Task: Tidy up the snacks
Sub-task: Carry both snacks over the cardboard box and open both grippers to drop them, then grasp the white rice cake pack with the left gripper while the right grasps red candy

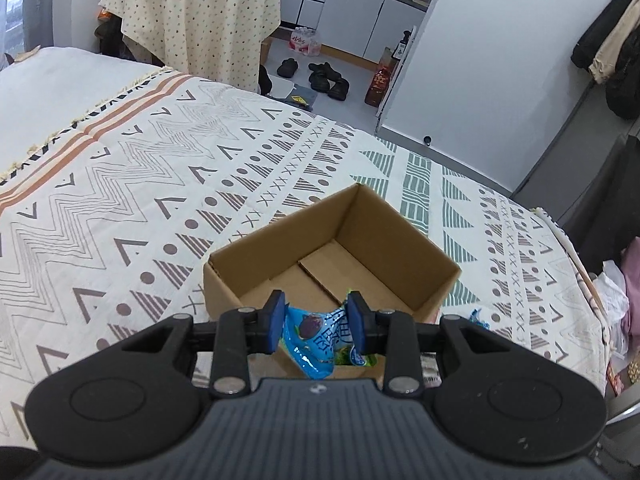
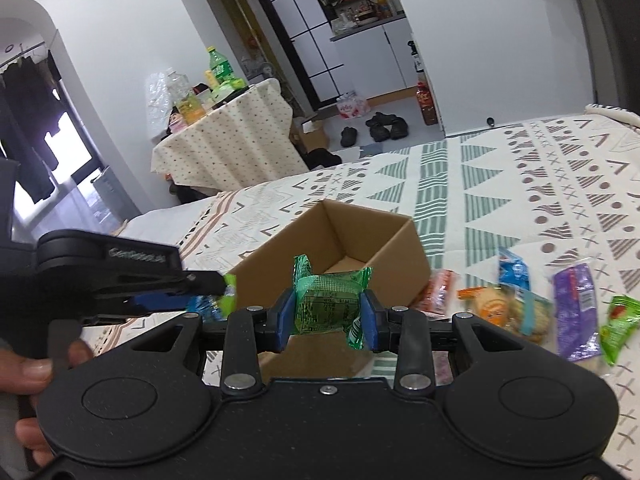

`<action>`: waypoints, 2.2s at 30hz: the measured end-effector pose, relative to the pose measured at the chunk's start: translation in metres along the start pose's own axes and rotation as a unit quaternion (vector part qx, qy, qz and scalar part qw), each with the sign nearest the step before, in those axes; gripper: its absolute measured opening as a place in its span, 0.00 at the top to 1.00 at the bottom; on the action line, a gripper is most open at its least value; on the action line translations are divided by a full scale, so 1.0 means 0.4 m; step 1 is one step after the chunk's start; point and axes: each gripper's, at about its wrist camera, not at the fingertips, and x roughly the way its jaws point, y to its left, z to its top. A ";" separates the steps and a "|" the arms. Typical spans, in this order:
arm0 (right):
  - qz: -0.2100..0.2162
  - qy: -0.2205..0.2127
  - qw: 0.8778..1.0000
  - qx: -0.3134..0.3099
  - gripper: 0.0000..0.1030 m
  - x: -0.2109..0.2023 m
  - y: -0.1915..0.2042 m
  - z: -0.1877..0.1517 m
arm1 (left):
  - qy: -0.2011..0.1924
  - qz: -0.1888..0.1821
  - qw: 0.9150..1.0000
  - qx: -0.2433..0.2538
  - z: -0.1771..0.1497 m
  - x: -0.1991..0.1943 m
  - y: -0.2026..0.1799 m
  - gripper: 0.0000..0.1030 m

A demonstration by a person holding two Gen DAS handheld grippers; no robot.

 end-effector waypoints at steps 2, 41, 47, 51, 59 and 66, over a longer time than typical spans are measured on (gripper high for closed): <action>0.004 0.003 1.000 0.000 0.67 0.014 0.007 0.001 | 0.000 0.001 1.000 -0.004 0.007 0.013 0.005 0.68; -0.066 0.061 0.996 0.029 0.35 -0.071 -0.055 -0.022 | 0.031 0.034 0.999 -0.029 -0.089 -0.053 0.014 0.00; -0.080 0.059 0.994 0.045 0.34 -0.128 -0.103 -0.034 | 0.042 0.023 0.999 -0.018 -0.120 -0.065 -0.026 0.00; -0.097 0.063 0.992 0.059 0.34 -0.154 -0.136 -0.058 | 0.049 0.013 0.999 -0.015 -0.139 -0.068 -0.052 0.00; -0.118 0.044 0.990 0.070 0.37 -0.202 -0.168 -0.062 | 0.070 0.001 0.998 -0.004 -0.178 -0.072 -0.119 0.00; -0.123 0.047 0.986 0.103 0.47 -0.215 -0.222 -0.068 | 0.077 -0.018 0.997 -0.002 -0.207 -0.064 -0.171 0.00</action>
